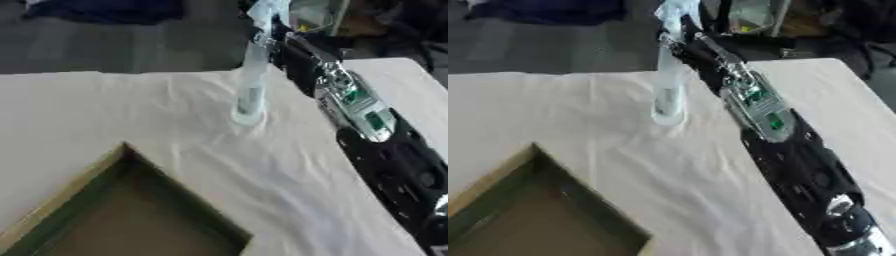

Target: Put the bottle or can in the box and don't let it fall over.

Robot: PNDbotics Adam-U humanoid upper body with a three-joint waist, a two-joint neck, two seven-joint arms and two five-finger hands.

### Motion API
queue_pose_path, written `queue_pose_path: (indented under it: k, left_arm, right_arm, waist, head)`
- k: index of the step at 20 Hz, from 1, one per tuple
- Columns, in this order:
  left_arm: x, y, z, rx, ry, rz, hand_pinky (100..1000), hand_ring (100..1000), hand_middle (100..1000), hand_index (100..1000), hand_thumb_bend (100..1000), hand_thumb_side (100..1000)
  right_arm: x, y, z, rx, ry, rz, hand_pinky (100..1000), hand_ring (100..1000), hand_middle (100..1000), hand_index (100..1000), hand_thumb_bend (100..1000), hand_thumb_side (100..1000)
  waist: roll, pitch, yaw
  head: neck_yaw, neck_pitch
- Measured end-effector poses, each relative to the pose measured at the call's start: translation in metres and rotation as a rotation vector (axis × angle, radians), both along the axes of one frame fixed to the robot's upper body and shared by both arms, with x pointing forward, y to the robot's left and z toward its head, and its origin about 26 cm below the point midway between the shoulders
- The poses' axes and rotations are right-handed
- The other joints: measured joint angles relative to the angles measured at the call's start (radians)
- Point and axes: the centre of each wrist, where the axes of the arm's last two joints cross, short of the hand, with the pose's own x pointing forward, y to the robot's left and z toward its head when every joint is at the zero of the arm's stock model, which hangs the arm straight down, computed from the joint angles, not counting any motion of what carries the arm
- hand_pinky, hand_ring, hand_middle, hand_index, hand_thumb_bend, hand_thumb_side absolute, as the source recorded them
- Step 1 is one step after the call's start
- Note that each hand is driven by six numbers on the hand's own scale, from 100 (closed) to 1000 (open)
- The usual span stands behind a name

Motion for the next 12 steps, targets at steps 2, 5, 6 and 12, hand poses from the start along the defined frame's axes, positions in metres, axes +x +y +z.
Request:
queue_pose_path:
  k: [2,5,6,12]
  left_arm:
    - [0.0,0.0,0.0,0.0,0.0,0.0,986,1000,986,723,100,762]
    - [0.0,0.0,0.0,0.0,0.0,0.0,987,1000,986,723,100,762]
    - [0.0,0.0,0.0,0.0,0.0,0.0,987,1000,987,723,100,762]
    - [0.0,0.0,0.0,0.001,-0.001,0.0,988,1000,987,723,100,761]
  right_arm:
    - [0.0001,-0.0011,0.0006,-0.002,0.0,-0.003,1000,1000,1000,1000,100,552]
    - [0.0005,-0.0008,0.0027,-0.001,-0.003,-0.003,1000,1000,1000,1000,100,554]
    - [0.0005,-0.0008,0.003,-0.001,-0.004,-0.003,1000,1000,1000,1000,100,555]
    - [0.0011,-0.0001,0.0061,-0.002,-0.006,-0.003,1000,1000,1000,1000,100,559]
  waist:
    - [-0.001,0.0,0.003]
    - [-0.004,0.0,0.005]
    - [-0.004,0.001,0.005]
    - [-0.005,0.001,0.013]
  head:
    - [-0.001,0.0]
    - [-0.001,0.0]
    - [-0.001,0.0]
    - [-0.008,0.0]
